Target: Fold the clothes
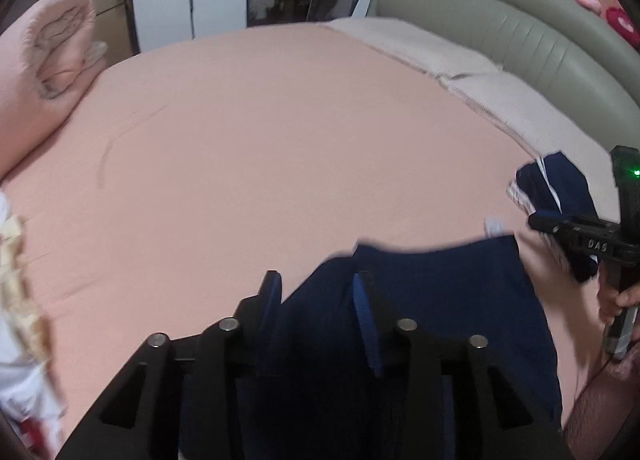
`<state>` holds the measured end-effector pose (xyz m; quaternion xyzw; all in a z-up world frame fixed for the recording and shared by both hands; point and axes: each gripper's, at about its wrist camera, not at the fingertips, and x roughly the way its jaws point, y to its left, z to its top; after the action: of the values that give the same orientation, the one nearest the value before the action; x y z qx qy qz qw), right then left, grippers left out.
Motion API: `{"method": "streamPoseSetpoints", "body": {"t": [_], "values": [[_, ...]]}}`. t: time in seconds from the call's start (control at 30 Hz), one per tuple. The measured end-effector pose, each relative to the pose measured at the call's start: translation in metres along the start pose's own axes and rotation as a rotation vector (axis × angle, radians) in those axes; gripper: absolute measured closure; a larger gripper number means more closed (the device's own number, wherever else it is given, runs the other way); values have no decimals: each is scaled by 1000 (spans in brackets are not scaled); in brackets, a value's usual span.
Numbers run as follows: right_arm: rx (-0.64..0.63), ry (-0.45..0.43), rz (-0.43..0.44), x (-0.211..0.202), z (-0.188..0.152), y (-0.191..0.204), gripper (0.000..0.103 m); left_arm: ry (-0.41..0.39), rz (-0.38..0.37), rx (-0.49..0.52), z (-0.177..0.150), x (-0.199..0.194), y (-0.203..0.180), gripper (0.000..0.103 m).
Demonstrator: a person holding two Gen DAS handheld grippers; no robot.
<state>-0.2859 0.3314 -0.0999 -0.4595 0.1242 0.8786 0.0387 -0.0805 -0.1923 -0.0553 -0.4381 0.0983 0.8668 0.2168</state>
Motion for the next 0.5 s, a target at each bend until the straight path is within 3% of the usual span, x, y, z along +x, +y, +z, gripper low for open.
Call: {"method": "streamPoseSetpoints", "body": {"t": [0.07, 0.17, 0.27, 0.33, 0.43, 0.5], "values": [[-37, 52, 89, -11, -17, 19, 67, 21, 54, 55, -14, -22, 5, 68], [-124, 142, 233, -10, -48, 60, 67, 130, 80, 123, -54, -9, 9, 69], [-268, 274, 163, 18, -87, 95, 68, 240, 105, 191, -95, 4, 12, 68], [-346, 269, 106, 22, -102, 97, 72, 235, 156, 251, -110, 4, 15, 65], [-398, 285, -21, 8, -105, 88, 72, 264, 327, 200, -108, -11, 47, 66], [-398, 281, -71, 0, -102, 86, 70, 218, 306, 128, -102, -27, 61, 66]]}}
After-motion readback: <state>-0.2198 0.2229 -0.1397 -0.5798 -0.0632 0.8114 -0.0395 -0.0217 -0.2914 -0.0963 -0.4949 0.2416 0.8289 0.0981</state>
